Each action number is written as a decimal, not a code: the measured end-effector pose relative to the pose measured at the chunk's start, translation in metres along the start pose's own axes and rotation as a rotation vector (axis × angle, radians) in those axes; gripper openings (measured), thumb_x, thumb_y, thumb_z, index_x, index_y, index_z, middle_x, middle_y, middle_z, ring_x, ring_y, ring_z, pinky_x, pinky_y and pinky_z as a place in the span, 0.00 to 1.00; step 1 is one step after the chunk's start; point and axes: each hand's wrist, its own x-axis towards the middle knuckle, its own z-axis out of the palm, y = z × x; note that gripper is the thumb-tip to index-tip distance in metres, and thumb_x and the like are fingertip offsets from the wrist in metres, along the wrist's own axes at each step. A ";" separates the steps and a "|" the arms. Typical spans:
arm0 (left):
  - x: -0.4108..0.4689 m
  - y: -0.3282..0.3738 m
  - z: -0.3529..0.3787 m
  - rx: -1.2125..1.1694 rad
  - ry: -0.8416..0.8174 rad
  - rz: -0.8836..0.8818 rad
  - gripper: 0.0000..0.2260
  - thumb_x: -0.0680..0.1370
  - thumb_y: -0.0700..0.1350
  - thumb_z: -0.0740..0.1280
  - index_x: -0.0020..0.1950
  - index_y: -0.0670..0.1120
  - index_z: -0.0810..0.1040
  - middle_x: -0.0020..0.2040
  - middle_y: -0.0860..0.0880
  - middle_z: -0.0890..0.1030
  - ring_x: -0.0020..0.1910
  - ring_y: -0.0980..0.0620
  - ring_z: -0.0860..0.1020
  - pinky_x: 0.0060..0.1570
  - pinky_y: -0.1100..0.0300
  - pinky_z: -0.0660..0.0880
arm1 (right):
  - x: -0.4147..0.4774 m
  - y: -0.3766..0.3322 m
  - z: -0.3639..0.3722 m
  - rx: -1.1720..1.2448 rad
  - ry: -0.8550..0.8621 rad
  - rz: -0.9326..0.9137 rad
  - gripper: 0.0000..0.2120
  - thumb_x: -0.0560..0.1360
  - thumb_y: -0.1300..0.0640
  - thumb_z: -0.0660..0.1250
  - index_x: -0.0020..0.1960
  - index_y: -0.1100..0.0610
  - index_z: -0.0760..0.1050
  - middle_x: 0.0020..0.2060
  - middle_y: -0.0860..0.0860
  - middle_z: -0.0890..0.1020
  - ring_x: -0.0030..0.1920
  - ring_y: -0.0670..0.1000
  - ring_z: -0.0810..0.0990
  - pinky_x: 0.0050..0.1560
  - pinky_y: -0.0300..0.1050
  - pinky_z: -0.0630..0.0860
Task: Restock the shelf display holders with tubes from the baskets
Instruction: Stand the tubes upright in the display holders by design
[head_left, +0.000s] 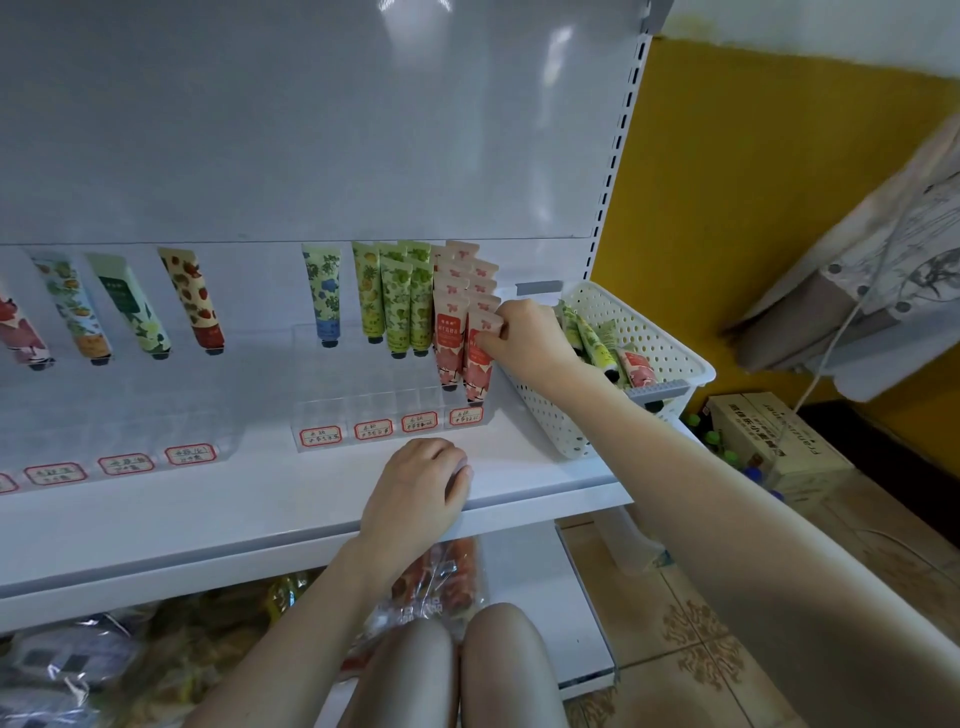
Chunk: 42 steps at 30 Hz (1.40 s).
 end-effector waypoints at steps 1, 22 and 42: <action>0.000 0.000 0.000 0.006 -0.004 -0.002 0.15 0.74 0.47 0.56 0.41 0.43 0.81 0.40 0.50 0.81 0.40 0.50 0.78 0.43 0.62 0.72 | -0.001 0.000 0.000 0.002 0.002 -0.004 0.09 0.76 0.60 0.63 0.50 0.66 0.75 0.45 0.61 0.80 0.40 0.54 0.74 0.29 0.36 0.65; 0.000 0.004 -0.007 -0.001 -0.088 -0.034 0.17 0.74 0.49 0.55 0.42 0.45 0.82 0.40 0.51 0.82 0.40 0.52 0.79 0.42 0.60 0.77 | -0.010 0.002 -0.010 0.007 0.022 -0.013 0.09 0.76 0.53 0.65 0.44 0.59 0.73 0.35 0.49 0.77 0.32 0.46 0.73 0.26 0.31 0.69; 0.173 0.106 -0.019 0.129 -0.330 -0.129 0.04 0.77 0.37 0.60 0.42 0.42 0.70 0.47 0.42 0.75 0.41 0.45 0.73 0.38 0.56 0.69 | -0.014 0.090 -0.092 -0.333 -0.143 0.354 0.15 0.77 0.65 0.60 0.33 0.59 0.64 0.32 0.56 0.75 0.30 0.50 0.74 0.25 0.38 0.63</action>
